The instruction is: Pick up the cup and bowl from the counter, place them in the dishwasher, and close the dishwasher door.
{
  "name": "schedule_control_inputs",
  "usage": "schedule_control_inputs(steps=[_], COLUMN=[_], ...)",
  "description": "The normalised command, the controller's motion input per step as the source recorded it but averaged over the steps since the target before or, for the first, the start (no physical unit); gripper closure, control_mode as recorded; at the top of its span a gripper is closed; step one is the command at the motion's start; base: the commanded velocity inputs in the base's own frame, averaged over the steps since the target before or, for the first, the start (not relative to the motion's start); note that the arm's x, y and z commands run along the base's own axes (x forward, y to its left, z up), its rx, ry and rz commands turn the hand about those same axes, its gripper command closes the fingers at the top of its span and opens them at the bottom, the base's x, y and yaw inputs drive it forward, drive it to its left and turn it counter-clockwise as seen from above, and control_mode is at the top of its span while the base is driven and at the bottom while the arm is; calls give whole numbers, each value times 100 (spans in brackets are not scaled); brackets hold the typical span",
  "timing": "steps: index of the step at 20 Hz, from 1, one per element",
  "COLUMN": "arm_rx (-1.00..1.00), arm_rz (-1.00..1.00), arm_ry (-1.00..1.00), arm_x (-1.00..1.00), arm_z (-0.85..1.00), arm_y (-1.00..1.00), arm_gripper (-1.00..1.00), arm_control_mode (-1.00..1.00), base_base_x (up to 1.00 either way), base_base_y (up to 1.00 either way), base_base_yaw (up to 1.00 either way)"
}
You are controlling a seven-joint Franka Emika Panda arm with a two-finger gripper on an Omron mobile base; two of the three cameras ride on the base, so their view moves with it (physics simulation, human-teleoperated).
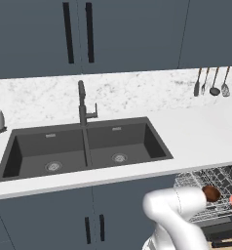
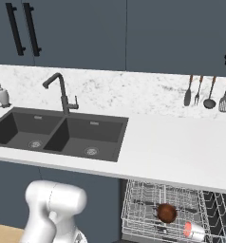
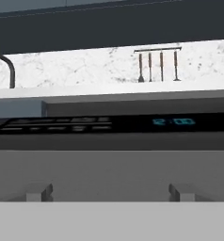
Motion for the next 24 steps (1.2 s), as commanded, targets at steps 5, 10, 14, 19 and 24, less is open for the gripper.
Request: schedule_control_inputs(steps=[5, 10, 14, 19, 24], arm_rx=[0, 0, 0, 0, 6], arm_rz=[-10, -16, -16, -8, 23], arm_ry=[0, 0, 0, -3, -5], arm_x=[47, 66, 66, 84, 100], arm_z=[0, 0, 0, 0, 0], arm_y=[22, 41, 44, 40, 1], arm_gripper=[-100, -100, -100, -100, -100], arm_control_mode=[-100, -100, -100, -100, -100], base_base_x=[0, 0, 0, 0, 0], base_base_y=[0, 0, 0, 0, 0], base_base_yaw=[0, 0, 0, 0, 0])
